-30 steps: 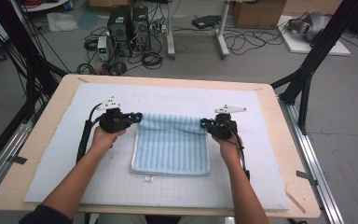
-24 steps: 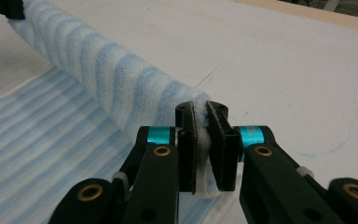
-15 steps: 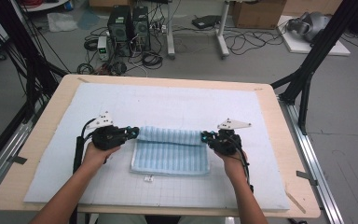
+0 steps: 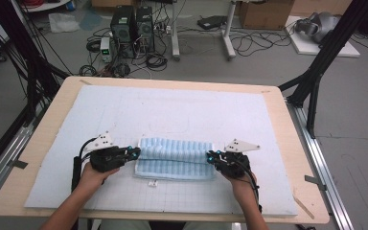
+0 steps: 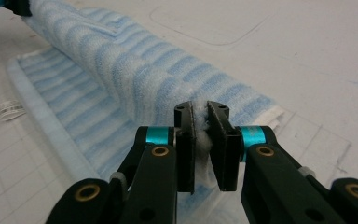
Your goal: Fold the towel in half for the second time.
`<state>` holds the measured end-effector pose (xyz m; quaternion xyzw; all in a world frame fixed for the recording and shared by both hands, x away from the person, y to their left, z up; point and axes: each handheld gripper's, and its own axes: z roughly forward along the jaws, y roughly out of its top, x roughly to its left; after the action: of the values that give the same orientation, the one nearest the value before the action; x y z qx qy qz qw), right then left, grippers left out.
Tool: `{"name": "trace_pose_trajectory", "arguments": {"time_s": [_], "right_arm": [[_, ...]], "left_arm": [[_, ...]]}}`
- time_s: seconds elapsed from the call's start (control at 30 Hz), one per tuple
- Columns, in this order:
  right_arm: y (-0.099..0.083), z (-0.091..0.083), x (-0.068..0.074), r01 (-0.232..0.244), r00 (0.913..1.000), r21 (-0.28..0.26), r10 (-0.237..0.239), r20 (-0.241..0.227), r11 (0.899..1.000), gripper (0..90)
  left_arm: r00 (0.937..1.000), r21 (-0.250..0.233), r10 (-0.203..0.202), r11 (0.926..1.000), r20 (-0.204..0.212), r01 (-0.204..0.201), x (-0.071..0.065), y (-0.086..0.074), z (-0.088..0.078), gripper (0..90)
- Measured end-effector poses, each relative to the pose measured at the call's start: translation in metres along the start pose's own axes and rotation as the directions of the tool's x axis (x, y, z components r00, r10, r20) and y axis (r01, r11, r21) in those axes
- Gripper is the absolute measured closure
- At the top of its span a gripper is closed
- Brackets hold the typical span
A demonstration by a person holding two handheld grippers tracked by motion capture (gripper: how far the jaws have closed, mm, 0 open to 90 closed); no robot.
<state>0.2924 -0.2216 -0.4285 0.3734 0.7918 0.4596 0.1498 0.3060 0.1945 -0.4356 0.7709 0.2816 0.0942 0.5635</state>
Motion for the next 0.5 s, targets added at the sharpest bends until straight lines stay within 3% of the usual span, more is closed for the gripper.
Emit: {"name": "trace_pose_trajectory", "arguments": {"time_s": [0.23, 0.5], "right_arm": [[-0.004, -0.01, 0.007, 0.025, 0.9997, -0.009, -0.025, 0.002, 1.0, 81.0], [-0.011, -0.016, 0.016, 0.057, 0.9983, 0.04, -0.058, 0.007, 0.998, 80.4]], "left_arm": [[0.9999, 0.028, 0.009, 0.9996, 0.011, -0.009, -0.006, -0.008, -0.004, 84.8], [0.9995, 0.067, 0.01, 0.9977, 0.031, -0.012, -0.011, -0.013, -0.008, 84.4]]}}
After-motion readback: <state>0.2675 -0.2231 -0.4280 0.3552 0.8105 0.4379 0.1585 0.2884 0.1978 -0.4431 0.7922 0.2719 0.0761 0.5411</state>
